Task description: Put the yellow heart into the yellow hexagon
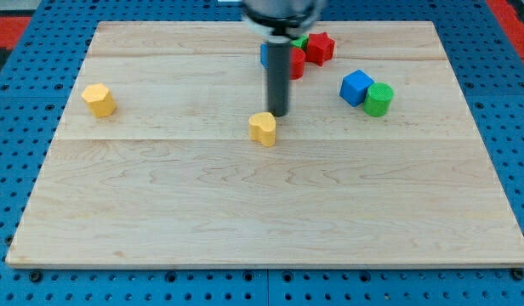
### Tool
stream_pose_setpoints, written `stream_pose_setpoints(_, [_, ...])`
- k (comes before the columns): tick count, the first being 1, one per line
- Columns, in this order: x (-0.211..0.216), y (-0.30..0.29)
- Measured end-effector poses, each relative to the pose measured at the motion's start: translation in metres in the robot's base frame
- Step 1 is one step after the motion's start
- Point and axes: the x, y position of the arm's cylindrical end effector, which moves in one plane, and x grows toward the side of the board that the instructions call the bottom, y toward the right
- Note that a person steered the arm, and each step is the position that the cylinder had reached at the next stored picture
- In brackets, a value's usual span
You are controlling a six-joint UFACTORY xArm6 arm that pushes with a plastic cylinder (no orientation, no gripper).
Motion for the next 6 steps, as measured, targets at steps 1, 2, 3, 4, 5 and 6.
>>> stream_pose_setpoints(1, [0.02,0.005])
stream_pose_setpoints(2, [0.054,-0.049])
stream_pose_setpoints(3, [0.032,-0.124])
stream_pose_setpoints(4, [0.014,-0.204])
stream_pose_setpoints(5, [0.003,-0.211])
stream_pose_setpoints(6, [0.003,-0.193])
